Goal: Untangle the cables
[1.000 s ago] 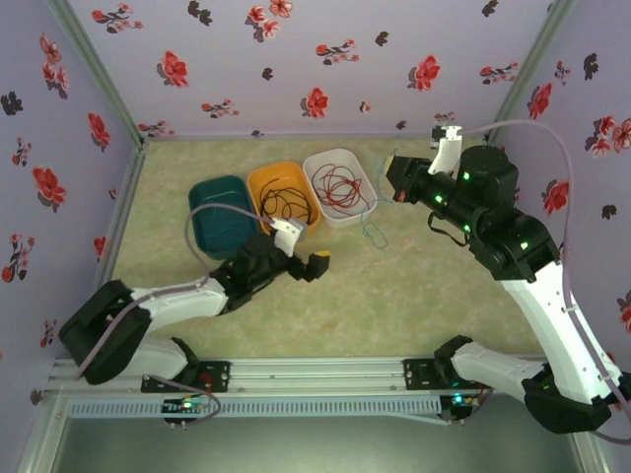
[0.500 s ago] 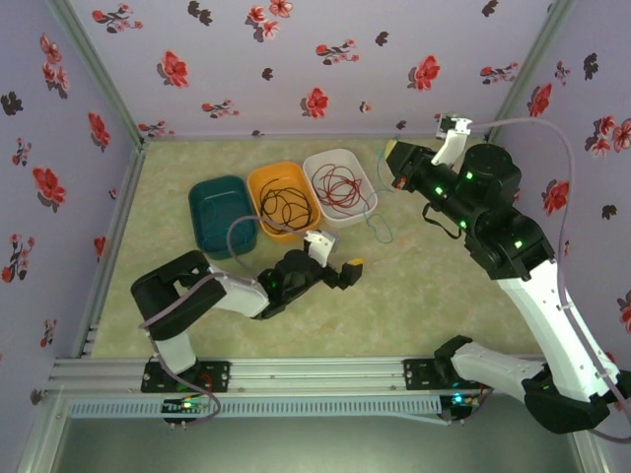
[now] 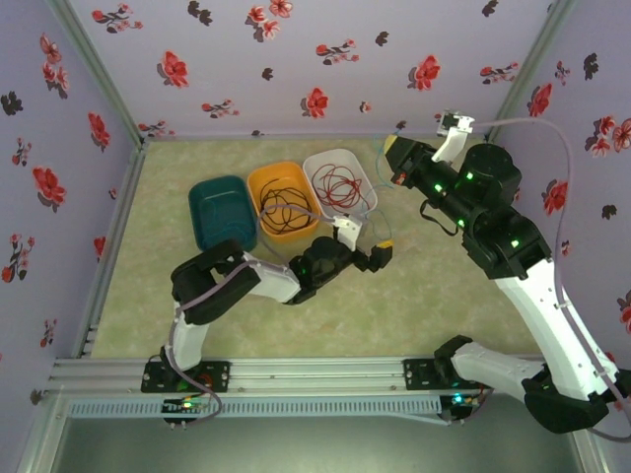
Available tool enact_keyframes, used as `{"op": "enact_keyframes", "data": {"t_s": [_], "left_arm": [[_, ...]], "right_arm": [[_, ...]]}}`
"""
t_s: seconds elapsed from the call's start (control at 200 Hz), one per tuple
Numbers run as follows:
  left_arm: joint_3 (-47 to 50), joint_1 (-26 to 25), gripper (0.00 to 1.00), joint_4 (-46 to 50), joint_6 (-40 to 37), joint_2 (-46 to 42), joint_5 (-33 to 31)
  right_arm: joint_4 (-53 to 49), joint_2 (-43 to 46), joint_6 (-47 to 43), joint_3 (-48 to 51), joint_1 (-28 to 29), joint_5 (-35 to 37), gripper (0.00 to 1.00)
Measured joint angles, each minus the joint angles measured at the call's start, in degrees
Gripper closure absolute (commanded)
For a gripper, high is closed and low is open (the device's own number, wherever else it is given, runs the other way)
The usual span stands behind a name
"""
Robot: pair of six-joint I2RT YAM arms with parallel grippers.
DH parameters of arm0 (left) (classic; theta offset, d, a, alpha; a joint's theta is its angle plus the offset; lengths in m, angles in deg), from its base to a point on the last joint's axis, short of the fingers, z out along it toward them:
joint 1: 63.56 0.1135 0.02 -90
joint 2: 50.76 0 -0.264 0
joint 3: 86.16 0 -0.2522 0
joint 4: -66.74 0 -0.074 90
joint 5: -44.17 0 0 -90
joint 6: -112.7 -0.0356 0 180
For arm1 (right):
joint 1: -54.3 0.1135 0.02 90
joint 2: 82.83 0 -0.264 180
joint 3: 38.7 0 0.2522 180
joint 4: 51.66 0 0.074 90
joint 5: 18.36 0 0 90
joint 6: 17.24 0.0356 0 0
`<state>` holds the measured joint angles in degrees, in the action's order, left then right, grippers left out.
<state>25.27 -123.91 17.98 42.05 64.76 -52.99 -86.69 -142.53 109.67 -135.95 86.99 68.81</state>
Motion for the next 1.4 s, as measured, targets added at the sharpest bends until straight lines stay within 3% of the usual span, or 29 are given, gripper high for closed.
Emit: {"op": "enact_keyframes", "data": {"t_s": [0.1,0.275,0.38,0.685,0.925,1.16,1.295,1.4], "left_arm": [[-1.3,0.4,0.15,0.1,1.7,1.7,-0.4],[-1.3,2.3,0.77,-0.8,4.0,1.9,-1.3],[0.5,3.7,1.0,-1.6,4.3,1.5,-1.6],[12.8,7.5,1.0,-1.7,5.8,-8.0,-3.5],[23.2,11.0,1.0,3.2,5.6,-27.3,-7.5],[22.8,14.6,1.0,29.0,1.9,-53.8,-11.4],[21.9,21.2,1.0,44.3,1.0,-65.9,-13.7],[20.9,27.5,1.0,54.8,1.2,-71.4,-15.4]], "right_arm": [[0.1,0.0,0.4,0.0,0.0,0.0,1.0],[0.2,0.1,0.7,0.3,0.0,0.0,1.0],[0.3,0.1,0.7,1.1,0.0,0.2,1.0],[-1.3,0.4,-0.4,1.5,0.0,3.6,1.0],[-7.3,1.8,-3.3,1.4,0.0,10.2,1.0],[-13.9,1.5,-5.6,0.0,-0.3,13.5,1.0],[-15.6,-0.5,-6.5,-0.7,-1.3,12.6,1.0],[-15.4,-3.6,-6.8,-1.3,-2.0,7.2,1.0]]}}
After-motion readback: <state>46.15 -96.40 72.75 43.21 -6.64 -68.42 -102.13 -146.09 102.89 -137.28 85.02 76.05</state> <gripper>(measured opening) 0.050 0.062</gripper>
